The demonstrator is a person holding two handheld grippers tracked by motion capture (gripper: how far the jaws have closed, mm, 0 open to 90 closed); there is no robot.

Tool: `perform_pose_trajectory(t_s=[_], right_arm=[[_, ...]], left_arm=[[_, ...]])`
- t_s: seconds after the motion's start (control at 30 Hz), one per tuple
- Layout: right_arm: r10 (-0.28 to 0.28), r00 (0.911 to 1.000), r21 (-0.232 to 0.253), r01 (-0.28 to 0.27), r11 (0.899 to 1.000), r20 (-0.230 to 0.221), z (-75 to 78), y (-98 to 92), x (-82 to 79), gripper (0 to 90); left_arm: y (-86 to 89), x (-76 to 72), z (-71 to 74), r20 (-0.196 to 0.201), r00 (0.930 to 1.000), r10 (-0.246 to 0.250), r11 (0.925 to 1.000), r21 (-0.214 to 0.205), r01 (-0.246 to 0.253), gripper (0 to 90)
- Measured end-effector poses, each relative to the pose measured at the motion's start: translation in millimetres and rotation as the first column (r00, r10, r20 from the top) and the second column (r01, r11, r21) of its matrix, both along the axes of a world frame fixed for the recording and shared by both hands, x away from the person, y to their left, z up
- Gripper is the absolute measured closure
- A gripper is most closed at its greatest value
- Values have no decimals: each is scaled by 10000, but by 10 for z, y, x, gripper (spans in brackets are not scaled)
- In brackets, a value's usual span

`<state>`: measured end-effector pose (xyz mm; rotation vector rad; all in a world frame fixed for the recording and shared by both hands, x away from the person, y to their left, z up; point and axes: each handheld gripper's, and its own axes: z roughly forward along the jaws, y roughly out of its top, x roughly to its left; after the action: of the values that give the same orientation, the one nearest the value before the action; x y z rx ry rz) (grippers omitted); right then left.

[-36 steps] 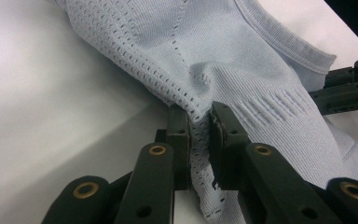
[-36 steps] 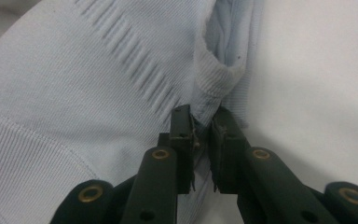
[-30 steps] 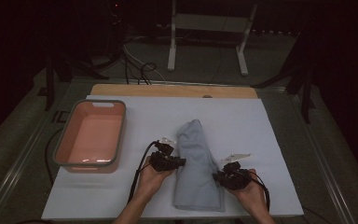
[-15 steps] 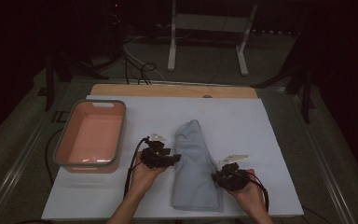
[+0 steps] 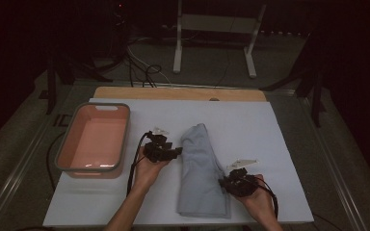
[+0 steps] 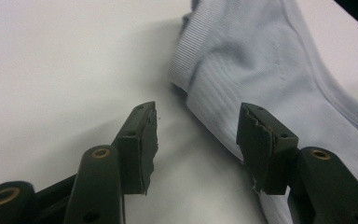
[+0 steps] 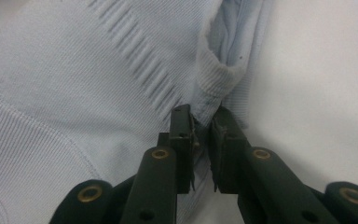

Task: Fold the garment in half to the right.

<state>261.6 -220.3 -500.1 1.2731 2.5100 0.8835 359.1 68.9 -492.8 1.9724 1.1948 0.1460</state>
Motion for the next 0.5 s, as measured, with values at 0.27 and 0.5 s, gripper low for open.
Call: perform_pose_trajectory(t_s=[0.27, 0.5], right_arm=[[0, 10000, 27, 0, 10000, -4, 0, 1, -1, 804], [14, 10000, 36, -14, 10000, 1, 0, -1, 1, 803]], left_arm=[[-88, 156, -19, 75, 10000, -55, 9994, 354, 52, 499], [-232, 298, -100, -100, 9998, -186, 9973, 715, 192, 523]])
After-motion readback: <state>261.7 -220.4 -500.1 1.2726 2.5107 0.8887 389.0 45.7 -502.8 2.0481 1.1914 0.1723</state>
